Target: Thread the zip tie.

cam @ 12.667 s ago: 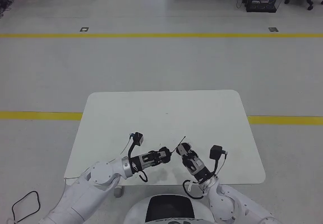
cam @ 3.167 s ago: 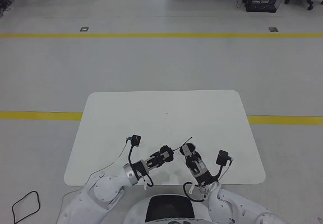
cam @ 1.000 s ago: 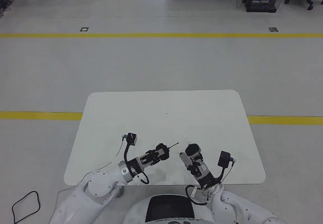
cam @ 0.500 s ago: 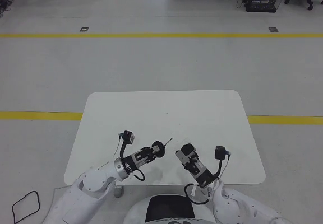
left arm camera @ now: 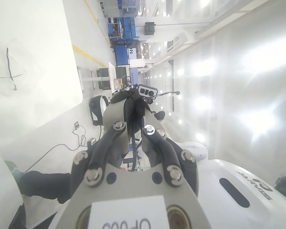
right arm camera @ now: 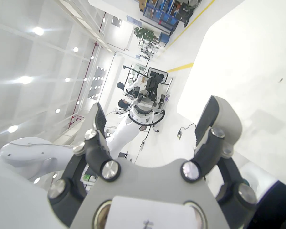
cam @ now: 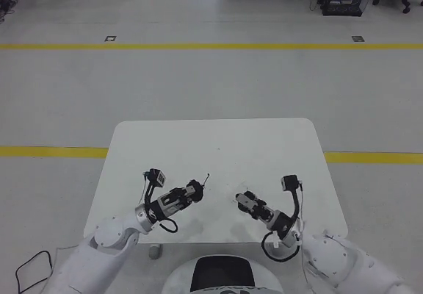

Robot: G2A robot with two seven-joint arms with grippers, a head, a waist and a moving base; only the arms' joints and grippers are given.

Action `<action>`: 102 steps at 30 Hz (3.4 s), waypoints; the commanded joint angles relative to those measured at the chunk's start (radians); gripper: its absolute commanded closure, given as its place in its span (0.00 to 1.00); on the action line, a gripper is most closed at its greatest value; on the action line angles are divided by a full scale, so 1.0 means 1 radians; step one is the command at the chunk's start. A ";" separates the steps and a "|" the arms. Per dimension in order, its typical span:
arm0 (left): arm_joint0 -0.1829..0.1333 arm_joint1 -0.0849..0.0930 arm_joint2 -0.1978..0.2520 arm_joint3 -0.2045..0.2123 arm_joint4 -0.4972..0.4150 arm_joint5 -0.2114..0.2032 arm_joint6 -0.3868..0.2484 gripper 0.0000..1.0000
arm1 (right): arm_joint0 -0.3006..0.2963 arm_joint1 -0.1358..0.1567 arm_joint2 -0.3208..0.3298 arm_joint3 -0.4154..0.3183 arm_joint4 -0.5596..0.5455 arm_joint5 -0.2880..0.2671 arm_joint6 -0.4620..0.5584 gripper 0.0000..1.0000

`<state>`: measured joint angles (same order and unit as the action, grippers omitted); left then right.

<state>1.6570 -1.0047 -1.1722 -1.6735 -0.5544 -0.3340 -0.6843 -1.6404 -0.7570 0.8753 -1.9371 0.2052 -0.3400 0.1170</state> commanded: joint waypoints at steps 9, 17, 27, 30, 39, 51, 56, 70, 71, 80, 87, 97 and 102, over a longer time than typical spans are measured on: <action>-0.002 0.001 0.002 0.005 -0.035 0.006 -0.041 1.00 | -0.067 -0.066 0.158 0.059 0.143 0.000 0.374 0.00; -0.009 0.001 0.017 0.009 -0.076 0.017 -0.097 1.00 | -0.095 -0.136 0.230 0.101 0.175 0.000 0.562 0.00; -0.028 0.000 0.027 0.029 -0.070 0.039 -0.102 1.00 | -0.110 -0.223 0.295 0.166 0.199 0.000 0.667 0.00; -0.028 0.000 0.027 0.029 -0.070 0.039 -0.102 1.00 | -0.110 -0.223 0.295 0.166 0.199 0.000 0.667 0.00; -0.055 -0.011 0.080 0.050 -0.236 0.065 -0.243 1.00 | -0.074 -0.227 0.283 0.215 0.320 0.000 0.764 0.00; -0.143 -0.037 0.160 0.179 -0.396 0.083 -0.405 1.00 | 0.008 -0.241 0.270 0.363 0.610 0.000 1.054 0.00; -0.141 -0.040 0.168 0.169 -0.390 0.084 -0.371 1.00 | 0.008 -0.241 0.270 0.363 0.610 0.000 1.054 0.00; -0.161 -0.086 0.280 0.172 -0.689 0.126 -0.495 1.00 | 0.010 -0.252 0.268 0.352 0.671 0.005 1.016 0.00; -0.161 -0.086 0.280 0.172 -0.689 0.126 -0.495 1.00 | 0.010 -0.252 0.268 0.352 0.671 0.005 1.016 0.00; -0.149 -0.092 0.296 0.141 -0.721 0.143 -0.466 1.00 | 0.010 -0.254 0.265 0.343 0.672 0.007 0.991 0.00; -0.145 -0.111 0.316 0.145 -0.757 0.076 -0.390 1.00 | 0.004 -0.265 0.275 0.312 0.673 0.000 0.928 0.00; -0.142 -0.116 0.325 0.126 -0.784 0.121 -0.362 1.00 | 0.004 -0.272 0.275 0.287 0.686 0.000 0.925 0.00; -0.144 -0.122 0.324 0.134 -0.787 0.112 -0.345 1.00 | 0.003 -0.281 0.282 0.294 0.724 0.000 0.972 0.00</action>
<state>1.5128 -1.1251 -0.8486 -1.5409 -1.3448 -0.2151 -1.0357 -1.6383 -1.0372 1.1590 -1.6468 0.9234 -0.3400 1.0774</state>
